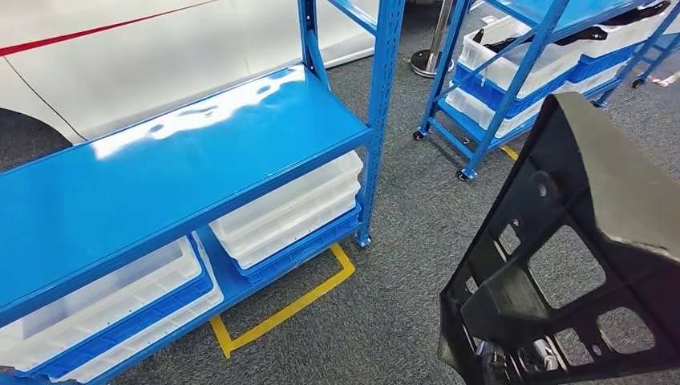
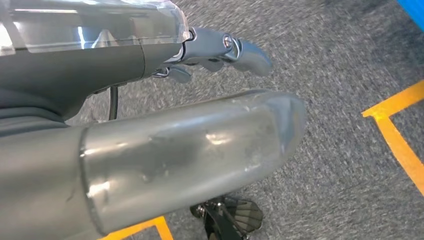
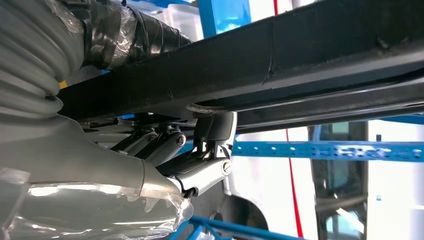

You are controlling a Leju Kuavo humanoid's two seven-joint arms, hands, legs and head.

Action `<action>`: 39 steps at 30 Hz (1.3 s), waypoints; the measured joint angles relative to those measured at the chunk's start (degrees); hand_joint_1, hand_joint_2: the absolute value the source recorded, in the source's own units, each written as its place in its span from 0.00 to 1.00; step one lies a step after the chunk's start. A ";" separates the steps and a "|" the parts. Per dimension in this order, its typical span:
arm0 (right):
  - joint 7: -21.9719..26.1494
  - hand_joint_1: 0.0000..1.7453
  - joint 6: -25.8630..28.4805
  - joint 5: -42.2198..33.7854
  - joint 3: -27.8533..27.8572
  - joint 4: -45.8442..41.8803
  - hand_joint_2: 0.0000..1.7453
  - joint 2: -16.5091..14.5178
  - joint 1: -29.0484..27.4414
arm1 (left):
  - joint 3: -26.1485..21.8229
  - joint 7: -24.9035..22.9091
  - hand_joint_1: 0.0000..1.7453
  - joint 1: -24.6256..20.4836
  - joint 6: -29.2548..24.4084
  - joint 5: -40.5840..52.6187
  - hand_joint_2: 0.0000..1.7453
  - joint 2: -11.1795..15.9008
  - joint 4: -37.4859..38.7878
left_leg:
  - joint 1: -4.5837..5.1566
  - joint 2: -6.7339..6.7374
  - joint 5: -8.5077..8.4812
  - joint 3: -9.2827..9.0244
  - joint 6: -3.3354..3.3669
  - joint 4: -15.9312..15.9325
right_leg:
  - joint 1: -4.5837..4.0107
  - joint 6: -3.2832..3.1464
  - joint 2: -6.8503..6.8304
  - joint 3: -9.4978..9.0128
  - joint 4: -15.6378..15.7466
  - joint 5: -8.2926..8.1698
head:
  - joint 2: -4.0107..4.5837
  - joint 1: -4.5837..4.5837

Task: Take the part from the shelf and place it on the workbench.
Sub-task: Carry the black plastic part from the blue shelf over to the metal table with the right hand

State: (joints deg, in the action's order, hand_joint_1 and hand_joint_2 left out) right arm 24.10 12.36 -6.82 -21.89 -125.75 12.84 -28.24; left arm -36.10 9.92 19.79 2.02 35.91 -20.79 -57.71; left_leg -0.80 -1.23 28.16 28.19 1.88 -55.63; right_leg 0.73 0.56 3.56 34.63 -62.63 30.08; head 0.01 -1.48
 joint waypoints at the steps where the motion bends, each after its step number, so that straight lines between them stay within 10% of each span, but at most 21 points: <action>1: 0.00 1.00 -0.02 0.00 0.04 -0.01 1.00 0.02 0.01 | -0.01 -0.01 0.00 0.08 -0.01 -0.01 0.00 0.00 -0.02 | 0.18 0.91 -0.07 0.06 0.15 0.10 | -0.01 0.15 -1.79 1.60 -3.31 1.89 | -0.01 0.04; 4: -0.03 1.00 -0.02 -0.01 0.07 0.02 1.00 0.05 -0.03 | -0.01 -0.04 0.00 0.20 0.00 -0.02 0.00 0.00 -0.03 | 0.49 3.59 0.05 0.47 0.31 -0.05 | 0.34 0.73 -3.20 5.26 -11.57 5.01 | -0.01 0.08; 9: -0.06 1.00 -0.03 -0.04 0.10 0.07 1.00 0.05 -0.11 | 0.02 -0.05 0.00 0.13 -0.01 -0.15 0.00 -0.02 -0.05 | 0.76 6.93 0.88 0.35 -0.60 -1.04 | 0.31 0.44 -6.70 -3.23 2.76 -0.78 | 0.00 0.08; 12: -0.08 1.00 -0.03 -0.04 0.10 0.03 1.00 0.05 -0.30 | 0.05 -0.07 0.00 0.02 -0.07 -0.40 0.00 -0.02 -0.11 | 0.84 8.26 1.12 -0.14 -1.52 -1.30 | -0.06 -0.32 -6.41 -3.51 3.82 -0.98 | 0.00 0.07; 15: -0.05 1.00 -0.04 -0.02 0.10 -0.01 1.00 0.06 -0.57 | 0.17 -0.07 0.00 0.00 -0.13 -0.50 0.00 -0.03 -0.18 | 0.51 5.62 3.40 0.68 -2.48 -3.82 | 0.35 -1.28 -4.75 -3.30 4.45 -1.69 | 0.00 0.00; 19: -0.04 1.00 -0.05 0.01 0.10 -0.01 1.00 0.08 -0.57 | 0.21 -0.13 0.00 0.34 -0.16 -0.54 0.00 -0.02 -0.19 | 0.19 1.88 9.39 6.08 -2.96 -16.02 | 0.29 -1.86 -2.34 -2.66 4.29 -2.11 | 0.01 -0.03; 21: -0.06 1.00 -0.05 0.03 0.10 0.05 1.00 0.08 -0.62 | 0.21 -0.14 0.00 0.38 -0.16 -0.57 0.00 -0.02 -0.19 | 0.12 1.61 7.15 5.44 -2.86 -14.68 | 0.27 -1.86 -0.79 -2.46 3.94 -2.12 | 0.01 -0.03; 24: -0.09 1.00 -0.05 0.05 0.10 0.08 1.00 0.08 -0.57 | 0.20 -0.15 0.00 0.42 -0.17 -0.58 0.00 -0.02 -0.19 | -0.03 -1.45 2.25 0.96 -2.32 -4.68 | 0.20 -1.44 1.52 -2.21 3.41 -2.14 | 0.00 -0.03; 28: -0.12 1.00 -0.04 0.12 0.11 0.08 1.00 0.07 -0.70 | 0.18 -0.20 0.00 0.37 -0.17 -0.58 0.00 0.02 -0.20 | 0.16 -1.66 1.80 -0.07 -1.26 -1.67 | 0.52 0.16 3.66 -1.24 3.30 -2.73 | 0.01 -0.02; 32: -0.16 1.00 -0.01 0.25 0.14 0.09 1.00 0.11 -0.81 | 0.21 -0.19 0.00 0.44 -0.14 -0.64 0.00 0.00 -0.21 | 0.19 1.49 1.00 -0.19 0.17 -0.71 | 0.37 0.88 -2.06 2.35 -4.19 2.11 | 0.00 0.08; 35: -0.32 1.00 -0.01 0.26 0.15 0.13 1.00 0.12 -0.85 | 0.19 -0.19 0.00 0.62 -0.10 -0.75 0.00 0.00 -0.21 | 0.49 4.08 1.19 0.15 0.31 -0.87 | 0.55 1.40 -3.19 5.40 -11.67 4.83 | 0.00 0.08; 39: -0.44 1.00 0.01 0.28 0.17 0.15 1.00 0.12 -0.83 | 0.21 -0.22 0.00 0.61 -0.07 -0.79 0.00 0.00 -0.21 | 0.72 6.85 1.92 -0.33 -0.30 -1.21 | 0.28 0.91 -6.46 -1.58 0.12 -0.24 | 0.01 0.08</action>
State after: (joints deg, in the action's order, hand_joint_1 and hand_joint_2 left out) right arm 23.66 12.37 -6.54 -21.73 -125.60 12.96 -29.06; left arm -35.89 9.69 20.40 1.96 35.11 -20.79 -57.92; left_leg -0.08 5.62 30.08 27.86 1.59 -56.84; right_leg 1.01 1.47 -2.90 33.04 -62.51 29.84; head 0.02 -1.40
